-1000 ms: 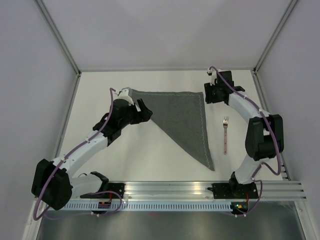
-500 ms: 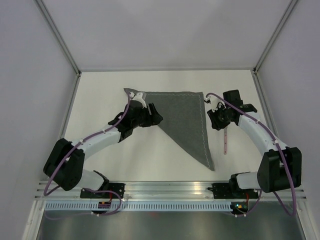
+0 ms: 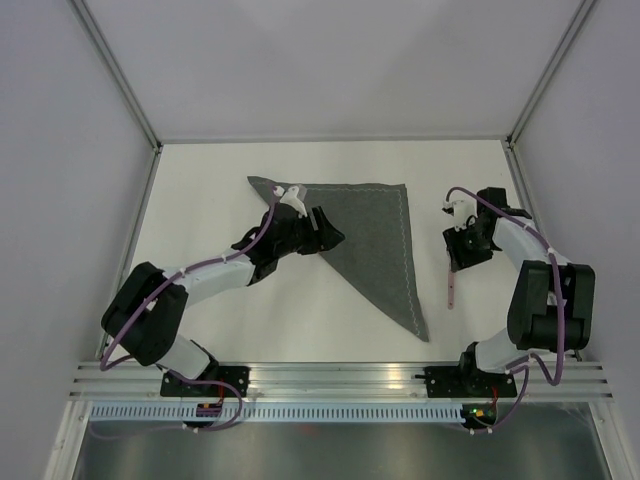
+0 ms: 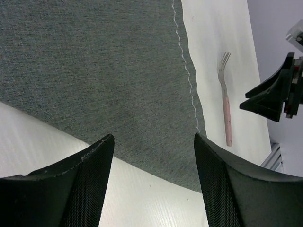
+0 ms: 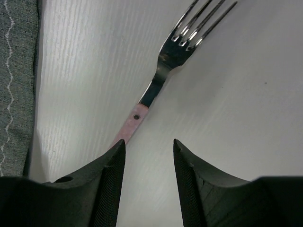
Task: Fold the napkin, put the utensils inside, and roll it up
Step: Pick up the fork at the center of the board.
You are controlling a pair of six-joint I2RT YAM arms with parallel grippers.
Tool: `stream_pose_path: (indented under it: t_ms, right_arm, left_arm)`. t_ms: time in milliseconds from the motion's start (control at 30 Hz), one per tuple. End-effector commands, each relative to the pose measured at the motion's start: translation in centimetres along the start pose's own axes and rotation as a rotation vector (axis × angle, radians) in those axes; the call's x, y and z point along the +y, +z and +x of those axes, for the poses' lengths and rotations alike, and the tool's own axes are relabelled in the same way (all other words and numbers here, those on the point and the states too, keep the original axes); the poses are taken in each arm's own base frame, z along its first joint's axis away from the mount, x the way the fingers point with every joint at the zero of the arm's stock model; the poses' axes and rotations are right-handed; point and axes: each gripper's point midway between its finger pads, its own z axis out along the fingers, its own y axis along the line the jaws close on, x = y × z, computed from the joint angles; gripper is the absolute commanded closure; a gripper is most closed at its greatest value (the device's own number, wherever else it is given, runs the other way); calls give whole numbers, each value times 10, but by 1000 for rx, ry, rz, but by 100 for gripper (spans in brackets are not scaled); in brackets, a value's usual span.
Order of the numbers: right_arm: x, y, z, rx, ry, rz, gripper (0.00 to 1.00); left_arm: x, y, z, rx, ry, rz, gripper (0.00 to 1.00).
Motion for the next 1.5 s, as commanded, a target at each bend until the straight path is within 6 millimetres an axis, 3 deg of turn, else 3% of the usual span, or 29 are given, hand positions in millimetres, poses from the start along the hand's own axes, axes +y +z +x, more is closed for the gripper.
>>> stream_pose_path:
  t_ms: [0, 267, 633, 833, 1000, 1133, 1433, 1467]
  right_arm:
    - [9, 3, -2, 29, 61, -50, 49]
    - [9, 21, 2, 60, 124, -50, 47]
    - [0, 33, 3, 97, 161, 0, 57]
    - [4, 38, 5, 120, 128, 22, 65]
    - [4, 41, 5, 128, 95, 37, 82]
    - [-2, 29, -14, 79, 67, 60, 99]
    - [-10, -30, -72, -82, 18, 85, 99]
    - [-7, -35, -74, -79, 17, 76, 100]
  left_arm:
    - [-19, 6, -8, -26, -36, 77, 26]
    - [-23, 3, -12, -30, -14, 86, 25]
    - [-24, -1, -15, -43, -1, 82, 25]
    - [-25, -5, -18, -49, 9, 75, 25]
    - [-23, -10, -23, -63, 19, 58, 25]
    - [-22, -21, -37, -92, 30, 18, 25]
    - [-41, -76, -100, -239, 65, -6, 25]
    - [-35, -81, -104, -250, 67, -44, 25]
